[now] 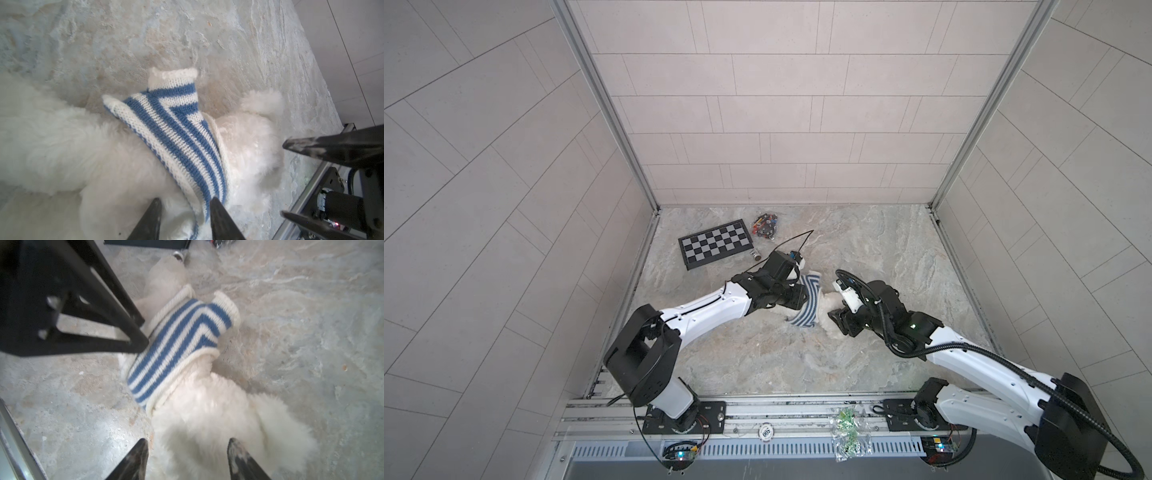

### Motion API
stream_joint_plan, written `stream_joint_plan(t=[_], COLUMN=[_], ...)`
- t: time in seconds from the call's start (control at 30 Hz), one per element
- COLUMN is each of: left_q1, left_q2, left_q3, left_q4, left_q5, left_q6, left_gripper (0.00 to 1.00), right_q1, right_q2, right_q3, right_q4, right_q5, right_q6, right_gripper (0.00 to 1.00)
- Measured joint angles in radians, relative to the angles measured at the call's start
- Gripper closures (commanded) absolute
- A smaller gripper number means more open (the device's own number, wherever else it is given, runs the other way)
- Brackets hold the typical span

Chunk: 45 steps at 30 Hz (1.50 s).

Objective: Dress the teddy bear

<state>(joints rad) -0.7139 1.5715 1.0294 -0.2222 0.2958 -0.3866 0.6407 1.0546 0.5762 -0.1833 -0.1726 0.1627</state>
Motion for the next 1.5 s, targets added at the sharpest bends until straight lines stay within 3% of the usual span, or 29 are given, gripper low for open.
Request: stream_joint_plan(t=[0.63, 0.77, 0.9, 1.0, 1.4, 1.5], left_q1=[0.031, 0.031, 0.013, -0.011, -0.032, -0.038], left_q2=[0.065, 0.052, 0.026, 0.014, 0.072, 0.081], left_q3=[0.013, 0.013, 0.013, 0.013, 0.014, 0.016], left_q4=[0.096, 0.096, 0.092, 0.081, 0.044, 0.045], left_q5=[0.021, 0.025, 0.014, 0.001, -0.093, -0.106], left_q6=[0.001, -0.002, -0.002, -0.001, -0.017, -0.026], left_gripper=[0.59, 0.59, 0.60, 0.63, 0.70, 0.81], right_q1=[-0.047, -0.050, -0.053, -0.053, -0.053, -0.053], right_q2=[0.249, 0.270, 0.288, 0.295, 0.315, 0.314], right_q3=[0.032, 0.033, 0.058, 0.069, 0.093, 0.093], right_q4=[0.138, 0.154, 0.157, 0.158, 0.136, 0.133], right_q5=[0.047, 0.048, 0.046, 0.035, -0.002, -0.005], right_q6=[0.021, 0.019, 0.021, 0.018, 0.010, 0.010], right_gripper=[0.31, 0.44, 0.64, 0.71, 0.83, 0.85])
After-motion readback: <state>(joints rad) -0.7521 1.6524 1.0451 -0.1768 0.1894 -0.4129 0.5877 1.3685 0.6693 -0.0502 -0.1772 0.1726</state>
